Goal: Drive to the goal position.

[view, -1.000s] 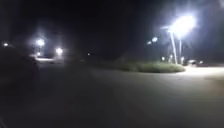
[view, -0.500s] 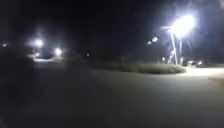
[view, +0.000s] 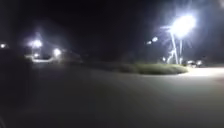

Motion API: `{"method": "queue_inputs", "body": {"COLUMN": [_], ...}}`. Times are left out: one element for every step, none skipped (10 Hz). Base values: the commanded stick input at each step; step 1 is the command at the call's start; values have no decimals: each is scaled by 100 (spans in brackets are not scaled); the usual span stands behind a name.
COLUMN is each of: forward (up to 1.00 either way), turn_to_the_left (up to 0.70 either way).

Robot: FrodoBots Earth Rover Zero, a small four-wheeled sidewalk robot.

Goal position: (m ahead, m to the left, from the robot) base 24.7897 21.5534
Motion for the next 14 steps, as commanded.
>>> {"method": "queue_inputs", "body": {"forward": [70,70,70,70,70,70,70,70,70,70,70,70,70,70], "turn_to_the_left": [0,0,0,0,0,0,0,0,0,5,24,27,0,0]}}
